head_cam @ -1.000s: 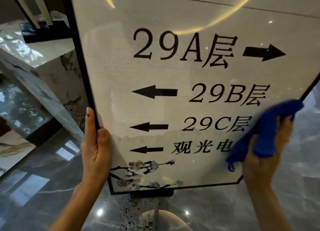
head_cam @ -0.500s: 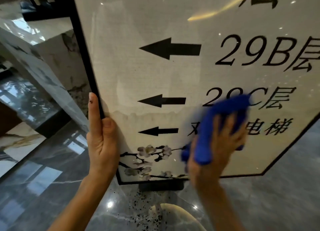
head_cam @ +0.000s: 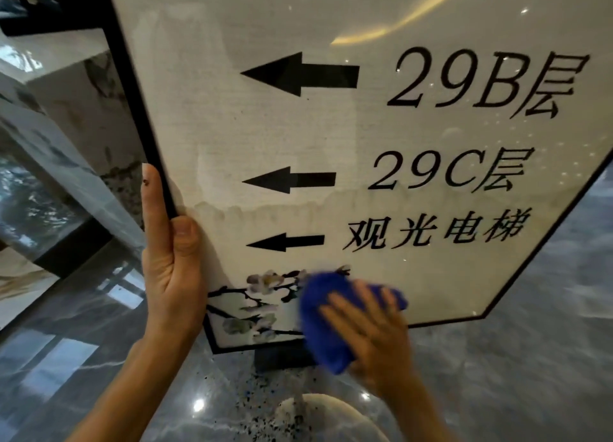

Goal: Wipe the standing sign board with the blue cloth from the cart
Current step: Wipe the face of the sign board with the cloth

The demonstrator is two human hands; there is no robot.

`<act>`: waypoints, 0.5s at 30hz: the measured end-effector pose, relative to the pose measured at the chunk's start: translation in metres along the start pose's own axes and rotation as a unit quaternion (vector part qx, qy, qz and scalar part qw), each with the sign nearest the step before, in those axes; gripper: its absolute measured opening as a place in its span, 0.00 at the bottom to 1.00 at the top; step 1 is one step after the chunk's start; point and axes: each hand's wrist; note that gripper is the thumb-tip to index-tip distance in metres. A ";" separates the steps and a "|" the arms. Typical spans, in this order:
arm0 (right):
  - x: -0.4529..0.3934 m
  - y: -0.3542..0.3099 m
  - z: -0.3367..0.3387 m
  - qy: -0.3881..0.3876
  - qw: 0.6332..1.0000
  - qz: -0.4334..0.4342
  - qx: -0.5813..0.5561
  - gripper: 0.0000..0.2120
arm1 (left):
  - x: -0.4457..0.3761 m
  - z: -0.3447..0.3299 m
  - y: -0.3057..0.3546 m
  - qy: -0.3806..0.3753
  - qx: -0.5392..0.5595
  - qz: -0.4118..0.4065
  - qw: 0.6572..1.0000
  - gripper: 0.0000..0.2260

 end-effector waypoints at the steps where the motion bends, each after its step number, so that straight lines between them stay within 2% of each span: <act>1: 0.009 0.026 0.008 0.011 0.999 -0.036 -0.009 0.41 | 0.001 0.000 0.000 0.002 0.000 -0.005 1.000 0.22; 3: 0.022 0.071 0.025 0.035 0.991 -0.120 -0.040 0.30 | 0.002 -0.001 -0.001 0.012 -0.001 -0.008 1.000 0.22; 6: 0.039 0.107 0.038 0.081 0.957 -0.263 -0.097 0.26 | 0.002 0.000 -0.001 0.025 -0.002 0.015 1.000 0.20; 9: 0.041 0.113 0.044 0.147 0.870 -0.426 -0.202 0.30 | 0.002 0.001 0.001 0.031 -0.003 0.030 0.999 0.20; 11: 0.032 0.102 0.043 0.182 0.826 -0.473 -0.247 0.33 | 0.002 -0.001 0.001 0.032 -0.008 0.022 0.999 0.22; 14: 0.012 0.070 0.028 0.212 0.828 -0.474 -0.211 0.32 | 0.003 -0.004 0.003 0.020 -0.014 0.017 1.000 0.21; 15: 0.005 0.054 0.022 0.201 0.823 -0.483 -0.221 0.32 | 0.004 -0.004 0.003 0.014 -0.018 0.018 1.000 0.21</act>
Point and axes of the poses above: each hand's wrist, its own x-axis away from the middle knuckle, its own z-axis out of the back of the hand, y = z × x, and after that the axes turned 4 degrees about -y, right-handed
